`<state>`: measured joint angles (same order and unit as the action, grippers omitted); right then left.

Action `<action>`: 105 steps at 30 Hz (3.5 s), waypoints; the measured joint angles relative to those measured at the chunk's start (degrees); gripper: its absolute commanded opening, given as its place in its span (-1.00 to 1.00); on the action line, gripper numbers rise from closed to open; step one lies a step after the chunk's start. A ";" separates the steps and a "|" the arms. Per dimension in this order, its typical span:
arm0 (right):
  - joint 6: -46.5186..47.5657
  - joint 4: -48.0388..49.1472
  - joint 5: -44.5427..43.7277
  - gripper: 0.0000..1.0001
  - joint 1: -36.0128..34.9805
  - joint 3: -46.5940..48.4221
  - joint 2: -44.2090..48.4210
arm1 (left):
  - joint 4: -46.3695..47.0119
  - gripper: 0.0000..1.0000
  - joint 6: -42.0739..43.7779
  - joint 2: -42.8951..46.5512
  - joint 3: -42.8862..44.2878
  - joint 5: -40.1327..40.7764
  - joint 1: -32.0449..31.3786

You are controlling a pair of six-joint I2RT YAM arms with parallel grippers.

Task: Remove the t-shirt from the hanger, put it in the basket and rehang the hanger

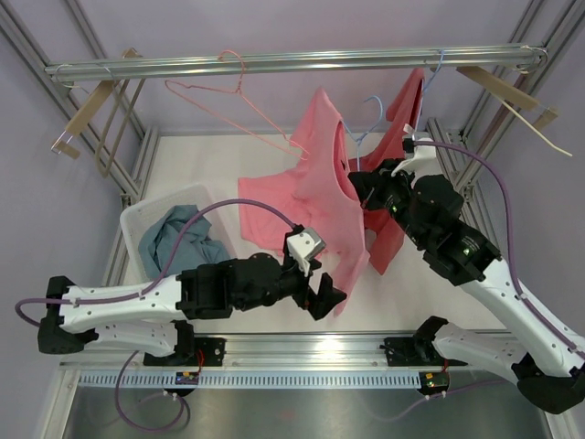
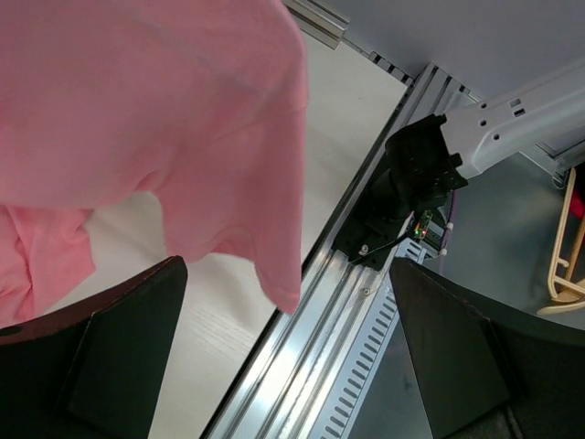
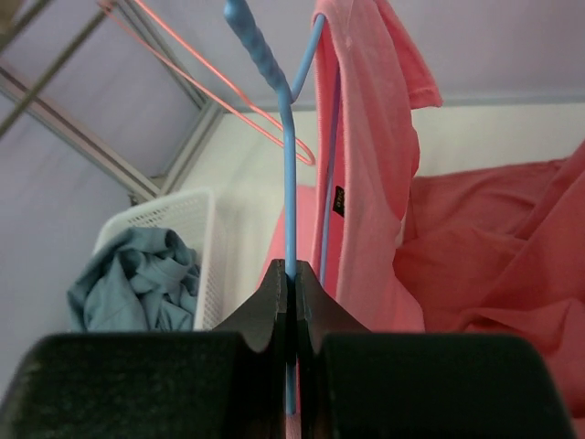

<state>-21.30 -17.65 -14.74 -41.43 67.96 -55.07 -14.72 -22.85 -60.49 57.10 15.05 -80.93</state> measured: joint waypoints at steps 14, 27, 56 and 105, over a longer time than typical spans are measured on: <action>-1.01 1.90 -5.35 -1.00 -11.02 4.57 1.20 | 5.60 -0.27 2.05 -10.25 5.66 10.71 -3.76; 3.45 11.56 -10.97 -1.00 -11.50 3.80 0.90 | 9.84 -1.00 3.85 -13.51 6.23 8.50 -8.87; -3.04 -0.68 13.03 -1.00 -1.75 14.40 15.43 | -1.31 -1.00 11.02 -2.56 7.45 21.81 -16.76; -10.67 -23.78 27.54 -1.00 -1.62 18.25 32.20 | -4.28 -1.00 27.63 5.77 39.01 10.58 7.26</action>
<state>-31.97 -41.43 12.80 -43.05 86.21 -22.87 -19.00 4.78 -54.72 96.12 25.63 -73.67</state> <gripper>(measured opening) 0.044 0.031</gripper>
